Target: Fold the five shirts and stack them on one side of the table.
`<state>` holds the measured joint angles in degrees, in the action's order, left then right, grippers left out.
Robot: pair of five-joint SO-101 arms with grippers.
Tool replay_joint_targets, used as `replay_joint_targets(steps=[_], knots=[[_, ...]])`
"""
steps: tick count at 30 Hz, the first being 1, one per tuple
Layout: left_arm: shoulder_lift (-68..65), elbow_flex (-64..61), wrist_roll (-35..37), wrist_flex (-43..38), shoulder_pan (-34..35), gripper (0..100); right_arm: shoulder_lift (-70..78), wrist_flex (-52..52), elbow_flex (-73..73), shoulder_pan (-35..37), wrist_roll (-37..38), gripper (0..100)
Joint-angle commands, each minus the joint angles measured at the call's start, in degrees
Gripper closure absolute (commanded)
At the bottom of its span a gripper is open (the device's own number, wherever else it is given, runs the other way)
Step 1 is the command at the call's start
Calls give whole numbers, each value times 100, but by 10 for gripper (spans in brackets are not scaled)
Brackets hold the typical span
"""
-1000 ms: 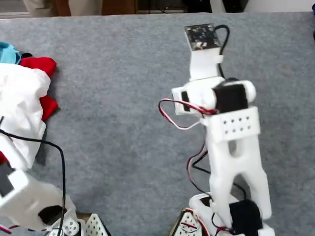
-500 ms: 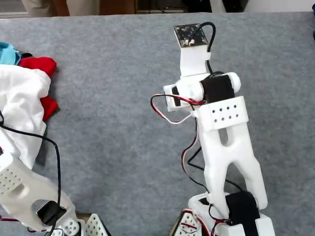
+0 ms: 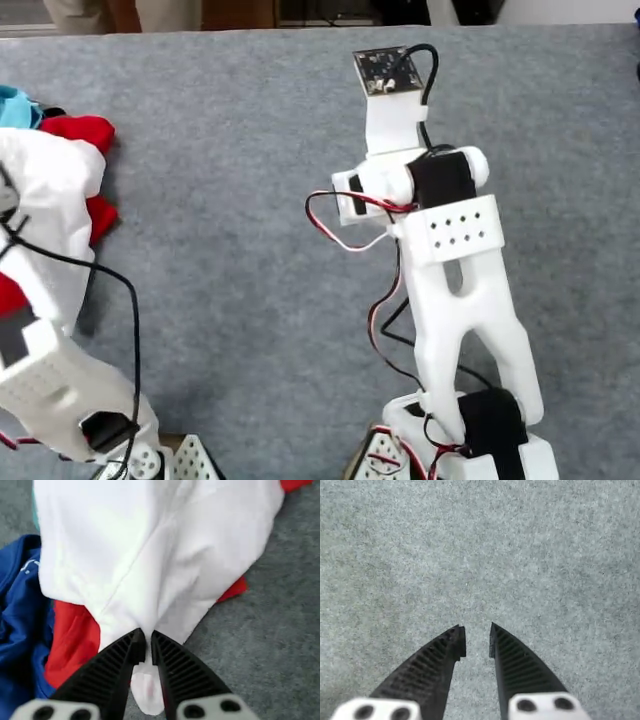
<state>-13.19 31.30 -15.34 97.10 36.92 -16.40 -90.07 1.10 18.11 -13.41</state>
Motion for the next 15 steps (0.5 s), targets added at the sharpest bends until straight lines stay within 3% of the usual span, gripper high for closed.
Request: replay_joint_targets(steps=[1, 9, 15], knots=[[769, 413, 149, 352, -624, 981, -48, 62, -374, -136, -44, 899], [2273, -571, 721, 360, -2092, 981, -57, -501, -1596, -1402, -18, 899], [3574, -2365, 1266, 360, -4316, 981, -57, -1152, -2492, -2536, -18, 899]])
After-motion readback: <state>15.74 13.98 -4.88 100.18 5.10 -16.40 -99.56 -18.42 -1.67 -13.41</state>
